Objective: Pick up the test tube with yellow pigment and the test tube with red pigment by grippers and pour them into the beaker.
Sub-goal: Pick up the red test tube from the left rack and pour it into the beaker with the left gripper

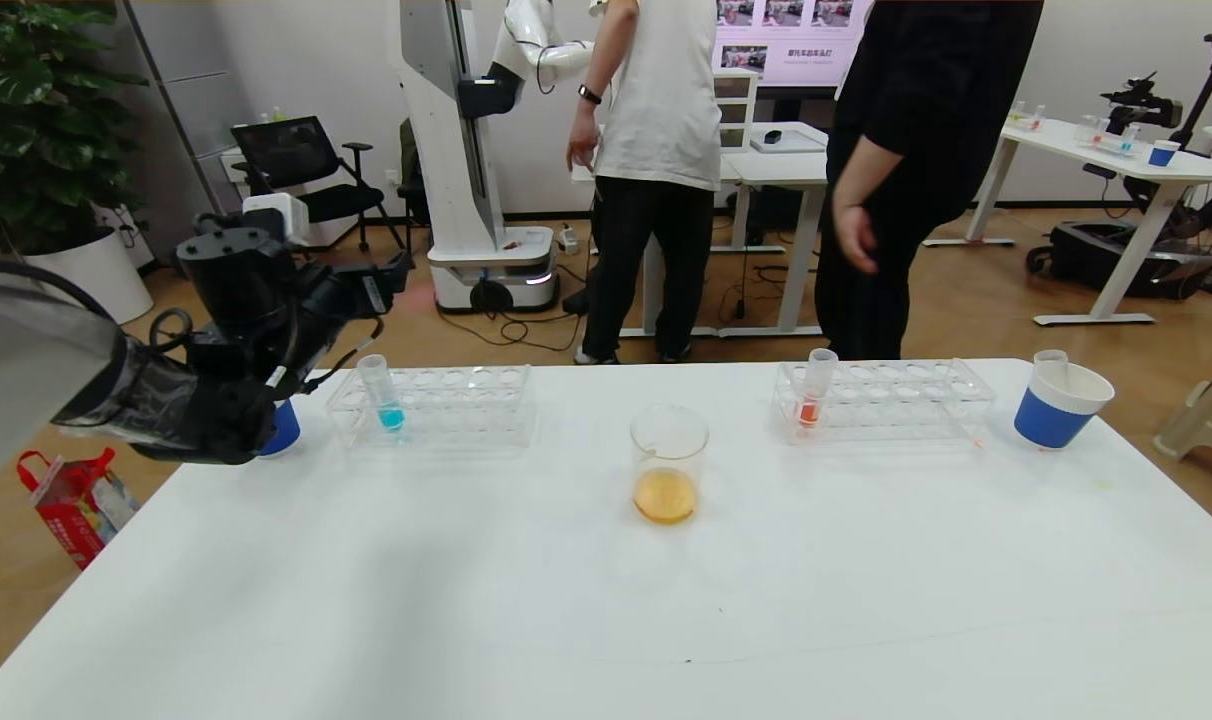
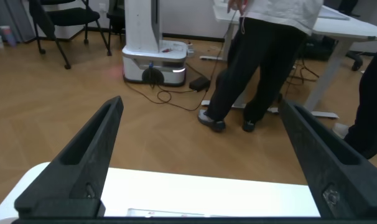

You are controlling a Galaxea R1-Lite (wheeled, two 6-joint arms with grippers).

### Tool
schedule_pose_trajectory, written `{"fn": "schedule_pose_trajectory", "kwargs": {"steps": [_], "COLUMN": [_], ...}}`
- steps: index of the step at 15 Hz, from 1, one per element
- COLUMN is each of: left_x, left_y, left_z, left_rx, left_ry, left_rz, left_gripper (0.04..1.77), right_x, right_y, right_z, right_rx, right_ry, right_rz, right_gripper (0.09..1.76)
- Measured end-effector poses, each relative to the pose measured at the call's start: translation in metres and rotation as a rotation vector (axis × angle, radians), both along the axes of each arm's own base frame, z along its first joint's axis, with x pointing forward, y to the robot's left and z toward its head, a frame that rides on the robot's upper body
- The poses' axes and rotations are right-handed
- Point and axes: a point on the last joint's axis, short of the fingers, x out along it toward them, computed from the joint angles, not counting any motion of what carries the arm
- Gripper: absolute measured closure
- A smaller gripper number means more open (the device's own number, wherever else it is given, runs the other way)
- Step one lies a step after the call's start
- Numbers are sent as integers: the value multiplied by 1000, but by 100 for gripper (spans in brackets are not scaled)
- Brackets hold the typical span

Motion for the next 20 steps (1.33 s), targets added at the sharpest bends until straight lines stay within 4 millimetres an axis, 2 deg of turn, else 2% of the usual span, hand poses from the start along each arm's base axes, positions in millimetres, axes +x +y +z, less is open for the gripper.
{"fn": "schedule_pose_trajectory", "kwargs": {"steps": [2, 4, 6, 8, 10, 12, 14, 17, 20], "left_x": [-4, -13, -31, -59, -96, -143, -191, -266, -340], "left_y": [-11, -14, -14, -13, -12, -10, -7, 2, 12], "left_z": [9, 25, 53, 85, 118, 145, 162, 167, 156], "left_rx": [8, 18, 23, 39, 70, 103, 133, 158, 173], "left_ry": [-13, -15, -26, -41, -52, -58, -55, -13, 86], "left_rz": [-21, -27, -31, -34, -36, -42, -45, -48, -31], "left_gripper": [8, 8, 8, 8, 8, 8, 8, 8, 8], "right_x": [0, 0, 0, 0, 0, 0, 0, 0, 0], "right_y": [0, 0, 0, 0, 0, 0, 0, 0, 0], "right_z": [0, 0, 0, 0, 0, 0, 0, 0, 0], "right_rx": [0, 0, 0, 0, 0, 0, 0, 0, 0], "right_ry": [0, 0, 0, 0, 0, 0, 0, 0, 0], "right_rz": [0, 0, 0, 0, 0, 0, 0, 0, 0], "right_gripper": [11, 11, 11, 11, 11, 11, 11, 11, 11]}}
